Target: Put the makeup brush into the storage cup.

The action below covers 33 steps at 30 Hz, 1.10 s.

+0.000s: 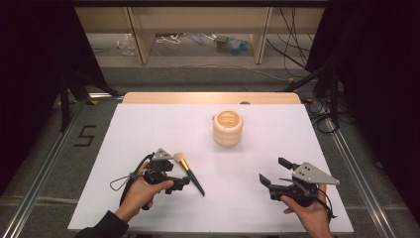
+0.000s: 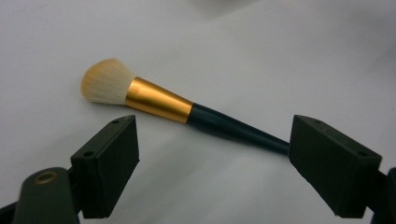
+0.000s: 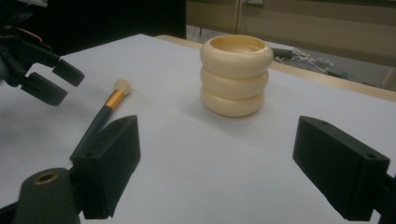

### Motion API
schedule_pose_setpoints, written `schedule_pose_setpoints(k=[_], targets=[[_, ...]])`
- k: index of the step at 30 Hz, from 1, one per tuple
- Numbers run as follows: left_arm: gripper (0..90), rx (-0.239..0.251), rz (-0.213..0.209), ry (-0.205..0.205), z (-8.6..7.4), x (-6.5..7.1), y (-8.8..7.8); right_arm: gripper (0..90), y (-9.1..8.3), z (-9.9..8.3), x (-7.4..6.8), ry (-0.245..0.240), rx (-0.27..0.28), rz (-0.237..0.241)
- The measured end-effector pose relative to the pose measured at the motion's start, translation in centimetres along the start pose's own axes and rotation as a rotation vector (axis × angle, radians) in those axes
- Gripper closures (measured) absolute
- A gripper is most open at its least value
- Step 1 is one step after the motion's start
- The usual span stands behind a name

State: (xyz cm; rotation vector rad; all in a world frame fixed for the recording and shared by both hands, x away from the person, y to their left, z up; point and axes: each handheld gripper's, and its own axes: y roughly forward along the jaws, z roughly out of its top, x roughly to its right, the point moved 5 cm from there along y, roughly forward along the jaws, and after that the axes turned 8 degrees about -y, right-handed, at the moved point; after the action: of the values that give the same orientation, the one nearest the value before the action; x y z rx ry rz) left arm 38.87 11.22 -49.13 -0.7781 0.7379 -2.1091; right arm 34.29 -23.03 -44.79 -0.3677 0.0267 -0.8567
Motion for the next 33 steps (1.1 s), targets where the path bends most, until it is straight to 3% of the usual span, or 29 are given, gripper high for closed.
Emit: schedule_pose_setpoints(k=[3, 9, 12, 13, 14, 16, 18, 21, 27, 30, 31, 32, 33], targets=[[16.4, -0.021, 0.01, -0.039, 0.4, -0.3, 0.4, 16.1, 0.0, 0.0, 0.0, -0.004, -0.001, 0.004], [16.8, -0.048, 0.024, -0.031, 0.9, -0.4, 1.1, 16.7, 0.1, 0.0, -0.2, 0.016, 0.007, 0.02], [16.8, -0.089, 0.025, -0.029, 1.1, -0.2, 1.7, 16.7, 0.0, -0.1, -0.1, 0.006, -0.007, 0.022], [16.8, -0.092, 0.032, -0.042, 1.2, -0.1, 1.9, 16.7, -0.1, -0.1, -0.1, 0.001, -0.026, 0.012], [16.8, -0.079, 0.037, -0.056, 1.3, 0.0, 2.1, 16.7, 0.0, -0.1, -0.1, 0.007, -0.011, 0.018], [16.8, -0.11, 0.044, -0.043, 1.5, 0.0, 2.3, 17.0, 0.0, 0.0, -0.1, 0.001, -0.005, 0.012], [16.8, -0.106, 0.05, -0.048, 1.6, 0.0, 2.6, 17.0, 0.0, -0.1, -0.1, 0.0, -0.007, 0.01], [17.5, -0.15, 0.05, -0.069, 1.5, -0.1, 3.1, 17.2, 0.0, 0.0, -0.1, -0.006, -0.006, 0.015], [17.5, -0.148, 0.072, -0.086, 1.6, -0.4, 3.4, 17.4, 0.0, 0.0, -0.2, -0.008, 0.0, 0.019], [17.6, -0.152, 0.077, -0.082, 1.7, -0.3, 3.5, 17.4, 0.0, -0.1, -0.2, -0.011, -0.008, 0.021], [17.5, -0.155, 0.091, -0.056, 1.8, -0.2, 3.6, 17.6, 0.1, 0.1, -0.1, -0.008, 0.002, 0.018], [17.5, -0.155, 0.091, -0.056, 1.8, -0.2, 3.6, 17.6, 0.1, 0.1, -0.1, -0.008, 0.002, 0.018], [17.5, -0.16, 0.086, -0.066, 1.9, 0.1, 3.7, 17.6, -0.1, -0.1, -0.1, -0.012, -0.033, 0.024]])
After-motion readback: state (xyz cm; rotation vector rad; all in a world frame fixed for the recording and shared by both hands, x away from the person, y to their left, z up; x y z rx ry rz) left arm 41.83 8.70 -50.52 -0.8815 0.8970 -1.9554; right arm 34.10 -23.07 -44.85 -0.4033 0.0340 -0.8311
